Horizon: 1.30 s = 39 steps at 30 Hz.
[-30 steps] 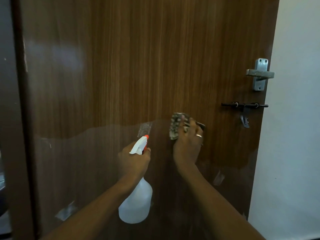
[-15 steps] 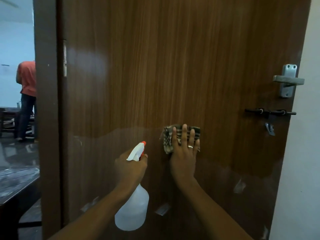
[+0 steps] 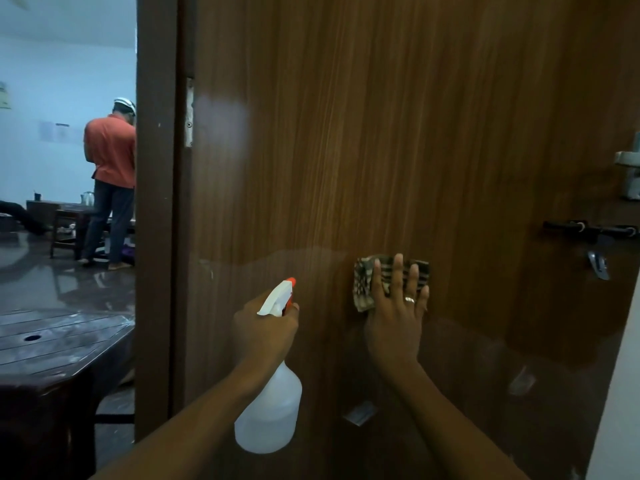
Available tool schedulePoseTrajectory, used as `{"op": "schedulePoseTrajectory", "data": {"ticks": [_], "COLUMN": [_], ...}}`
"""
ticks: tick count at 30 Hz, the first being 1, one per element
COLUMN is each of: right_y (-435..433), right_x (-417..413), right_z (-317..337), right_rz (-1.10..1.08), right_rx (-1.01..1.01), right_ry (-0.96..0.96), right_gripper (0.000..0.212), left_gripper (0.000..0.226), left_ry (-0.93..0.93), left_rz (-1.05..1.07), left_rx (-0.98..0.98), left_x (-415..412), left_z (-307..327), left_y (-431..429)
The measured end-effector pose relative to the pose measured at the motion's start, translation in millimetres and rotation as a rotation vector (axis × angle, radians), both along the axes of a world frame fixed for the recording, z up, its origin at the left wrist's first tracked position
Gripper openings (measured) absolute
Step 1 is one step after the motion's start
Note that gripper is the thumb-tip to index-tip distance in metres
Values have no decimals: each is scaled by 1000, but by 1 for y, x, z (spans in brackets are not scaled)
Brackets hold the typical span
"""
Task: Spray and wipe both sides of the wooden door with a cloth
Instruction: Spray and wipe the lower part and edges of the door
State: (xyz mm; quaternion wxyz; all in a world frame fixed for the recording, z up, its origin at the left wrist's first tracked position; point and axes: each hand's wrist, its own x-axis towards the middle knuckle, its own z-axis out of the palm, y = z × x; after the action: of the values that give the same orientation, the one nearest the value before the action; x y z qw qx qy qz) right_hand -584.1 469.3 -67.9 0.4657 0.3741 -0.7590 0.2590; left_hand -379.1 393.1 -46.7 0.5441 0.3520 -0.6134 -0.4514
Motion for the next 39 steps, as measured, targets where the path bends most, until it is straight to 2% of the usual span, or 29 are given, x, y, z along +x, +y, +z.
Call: {"op": "schedulePoseTrajectory", "data": {"ticks": [4,8,11,12,14,17,21,24,27,32,35,37,39], "right_y": [-45,-56,-35,-30,-36,-80,-124,-117,-102,-144,-181,-185,-173], "right_x": [35,41,17,13,21,67,102,91,70,124,154,160,157], "right_z": [29,0,-23,-24,-13,21,19,-7,-11,22,23,-4,-45], "right_rz": [105,152,143,130,99,94,246,280,260,267,302,327,343], "right_rx": [21,214,332,309,169,-37,104,285,313,119,217,360,530], "right_ry": [111,304,440,438,316,159,348,495,619,382,445,551,580], "right_gripper": [72,85,81,75,67,69,70,74,64,67,69,73,83], "left_gripper": [32,32,30,30,29,23,29,32,28,28,27,29,32], "left_ry": [11,23,29,29,17,19,-4,-6,-24,-61,-26,-27,-36], "left_rz": [43,60,52,55,71,105,148,178,189,180,193,200,192], "left_rx": [-30,-46,-36,-20,11,16,-23,-17,-34,-36,-40,-38,-57], "left_x": [20,35,42,44,49,58,71,81,89,105,114,120,126], "left_z": [0,1,-4,-5,-8,-9,-8,-8,-15,-21,-21,-24,-28], "left_y": [-12,-20,-25,-28,-33,-41,-50,-56,-60,-65,-68,-70,-70]}}
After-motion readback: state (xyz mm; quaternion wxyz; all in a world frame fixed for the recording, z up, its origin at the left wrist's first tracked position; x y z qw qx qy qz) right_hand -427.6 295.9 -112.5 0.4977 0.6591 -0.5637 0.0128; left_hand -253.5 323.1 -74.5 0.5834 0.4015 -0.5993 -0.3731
